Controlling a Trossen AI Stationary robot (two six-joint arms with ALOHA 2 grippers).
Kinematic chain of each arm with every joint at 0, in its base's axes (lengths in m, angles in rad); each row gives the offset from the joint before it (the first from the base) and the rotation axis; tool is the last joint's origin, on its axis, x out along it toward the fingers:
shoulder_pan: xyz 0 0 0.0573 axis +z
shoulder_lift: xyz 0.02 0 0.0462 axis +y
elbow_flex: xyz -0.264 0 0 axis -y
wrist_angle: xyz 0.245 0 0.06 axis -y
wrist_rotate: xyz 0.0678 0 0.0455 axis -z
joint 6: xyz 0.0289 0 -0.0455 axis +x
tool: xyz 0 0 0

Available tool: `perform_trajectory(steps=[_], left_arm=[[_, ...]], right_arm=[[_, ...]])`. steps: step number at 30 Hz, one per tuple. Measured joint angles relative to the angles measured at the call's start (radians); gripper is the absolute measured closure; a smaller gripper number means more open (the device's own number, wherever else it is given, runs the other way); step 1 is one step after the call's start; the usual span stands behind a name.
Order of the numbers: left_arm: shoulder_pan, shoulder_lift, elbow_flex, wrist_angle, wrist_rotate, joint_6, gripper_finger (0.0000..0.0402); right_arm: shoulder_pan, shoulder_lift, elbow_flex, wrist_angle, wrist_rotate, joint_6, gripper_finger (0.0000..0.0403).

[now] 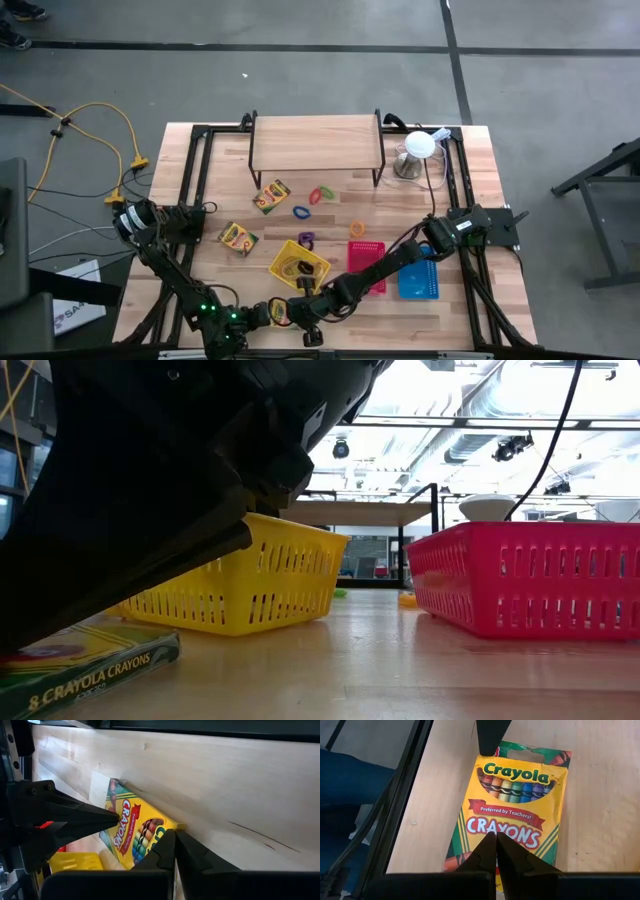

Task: Pick & Place Office Desk Supplies
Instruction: Put the bottom crayon box into the red bin

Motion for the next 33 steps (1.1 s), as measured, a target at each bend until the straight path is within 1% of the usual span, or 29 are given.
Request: perform_trajectory(steps=[12, 29, 33], left_arm=[[-0.001, 0.0, 0.0, 0.001, -0.004, 0.008, 0.0401], [-0.008, -0.051, -0.004, -0.016, -0.01, 0.011, 0.0401], [-0.016, -0.078, -0.004, -0.013, -0.018, 0.011, 0.0401]], right_arm=[[0.0, 0.0, -0.001, 0.021, -0.003, -0.022, 0.0401], [0.001, -0.017, -0.002, 0.061, -0.003, -0.03, 0.0401], [0.001, -0.023, -0.002, 0.056, -0.006, -0.03, 0.0401]])
